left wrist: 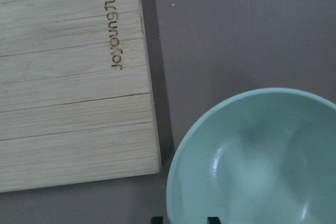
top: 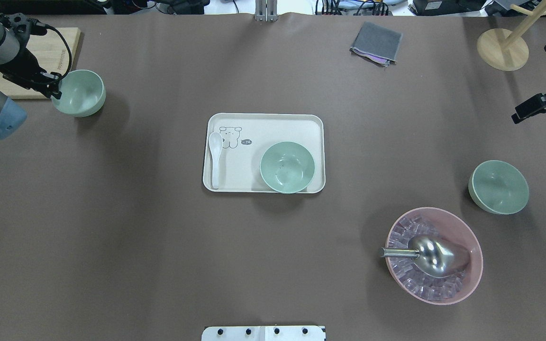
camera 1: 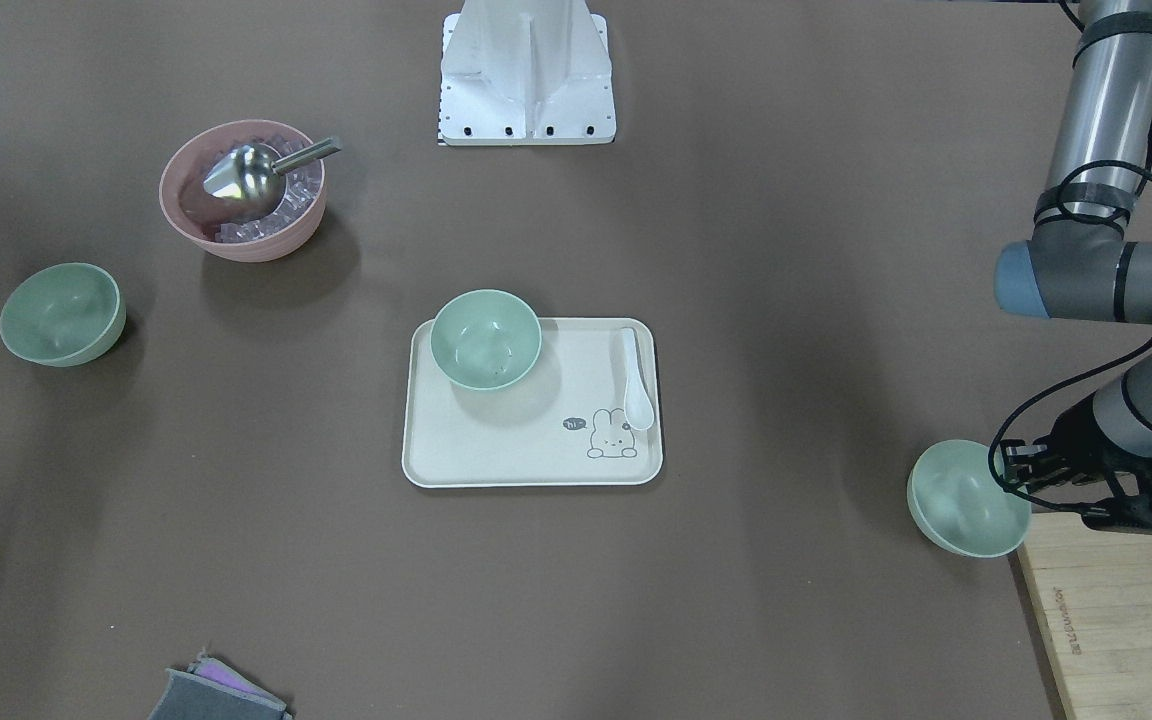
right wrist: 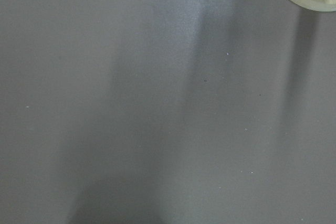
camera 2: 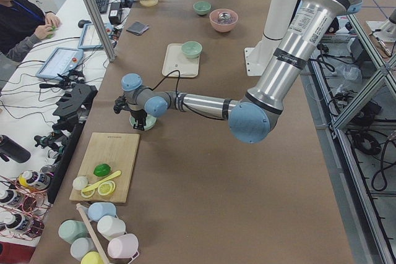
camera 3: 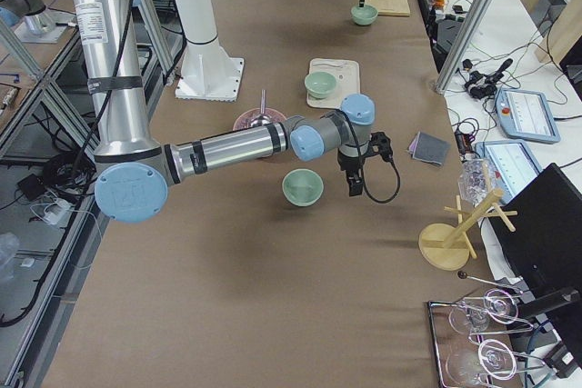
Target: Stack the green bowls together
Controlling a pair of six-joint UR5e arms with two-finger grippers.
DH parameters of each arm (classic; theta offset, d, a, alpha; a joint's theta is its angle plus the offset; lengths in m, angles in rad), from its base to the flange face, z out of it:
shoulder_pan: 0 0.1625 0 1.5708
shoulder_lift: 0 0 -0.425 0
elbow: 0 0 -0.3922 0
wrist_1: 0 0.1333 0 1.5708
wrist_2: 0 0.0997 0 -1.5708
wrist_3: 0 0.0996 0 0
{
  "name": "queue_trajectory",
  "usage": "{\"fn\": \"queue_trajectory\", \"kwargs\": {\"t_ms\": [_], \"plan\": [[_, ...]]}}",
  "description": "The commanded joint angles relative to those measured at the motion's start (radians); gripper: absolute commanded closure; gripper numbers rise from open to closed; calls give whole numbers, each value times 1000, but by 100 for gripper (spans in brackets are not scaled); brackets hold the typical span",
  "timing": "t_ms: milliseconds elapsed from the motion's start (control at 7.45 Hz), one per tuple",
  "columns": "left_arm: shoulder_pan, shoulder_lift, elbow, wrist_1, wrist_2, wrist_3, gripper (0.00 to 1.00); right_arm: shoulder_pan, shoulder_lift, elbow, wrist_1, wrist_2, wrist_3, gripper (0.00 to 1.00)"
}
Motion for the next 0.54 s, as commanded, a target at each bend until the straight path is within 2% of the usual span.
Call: {"fn": "queue_trajectory", "kwargs": {"t_ms": [0, 402], "plan": [[-4, -6, 15, 0, 0, 0, 71, 0, 0, 0, 0, 0, 3, 0], [-8, -12, 33, 0, 0, 0, 73, 0, 0, 4, 0, 0, 3, 0]]}}
